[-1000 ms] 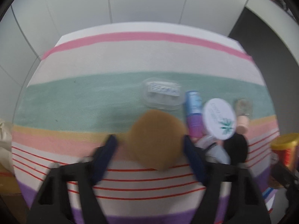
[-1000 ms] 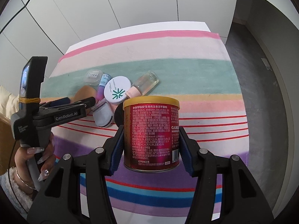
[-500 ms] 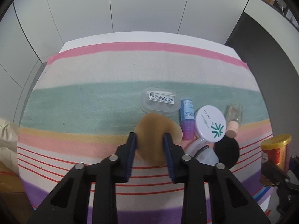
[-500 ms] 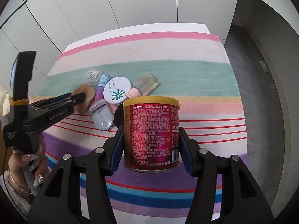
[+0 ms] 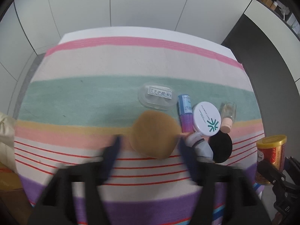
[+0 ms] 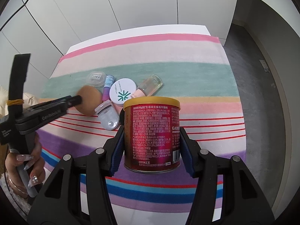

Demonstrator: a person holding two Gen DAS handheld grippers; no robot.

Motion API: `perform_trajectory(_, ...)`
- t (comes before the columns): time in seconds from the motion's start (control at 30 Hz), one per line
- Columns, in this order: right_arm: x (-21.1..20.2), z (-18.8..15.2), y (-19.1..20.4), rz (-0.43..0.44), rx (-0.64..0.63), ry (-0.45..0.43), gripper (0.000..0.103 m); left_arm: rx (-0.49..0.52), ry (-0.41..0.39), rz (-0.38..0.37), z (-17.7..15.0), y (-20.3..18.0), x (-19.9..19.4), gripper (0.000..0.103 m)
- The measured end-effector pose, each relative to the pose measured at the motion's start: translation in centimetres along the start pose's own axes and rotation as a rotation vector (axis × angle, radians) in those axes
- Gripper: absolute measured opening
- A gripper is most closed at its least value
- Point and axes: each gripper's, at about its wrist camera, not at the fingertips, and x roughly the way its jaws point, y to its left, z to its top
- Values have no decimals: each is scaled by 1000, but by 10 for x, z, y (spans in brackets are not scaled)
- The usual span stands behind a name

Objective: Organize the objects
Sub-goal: 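Grasp the red can with the right tool while the left tool reaches the beige sponge, then lift the red can with the right tool while the left tool lifts the beige sponge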

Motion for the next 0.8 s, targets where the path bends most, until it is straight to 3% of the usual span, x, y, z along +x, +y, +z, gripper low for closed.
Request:
perform_trajectory(0.03,0,0,1,1,-2,1,56,3,-5,11,0,-1,1,88)
perform_trajectory(0.17,5,-2,1,2,-5,11,56,15,-12,73,1,-9,9,90)
perform_trajectory(0.33,11,-1,0,-1,-6,19,56,-2,37,157,1,-10,32,87)
perform_trajectory(0.4,14,-1,0,-1,-5,22,56,-24,8,130,-3,-8,30,75)
perform_trajectory(0.43,15,-1,-1,-2,-4,24,56,-13,0,121,-4,-11,28,57)
perform_trajectory(0.6,17,-1,-3,-6,1,33,56,64,-28,159,-9,-25,20,40)
perform_trajectory(0.67,16,0,-2,-7,1,32,56,73,-41,162,-8,-25,11,23)
perform_trajectory(0.73,14,1,-2,-12,0,31,56,73,-45,147,-5,-24,2,17)
perform_trajectory(0.77,12,2,-2,-14,1,28,56,67,-45,133,-4,-23,-2,9)
perform_trajectory(0.8,10,3,-1,-15,2,27,56,63,-52,143,-2,-23,-8,9)
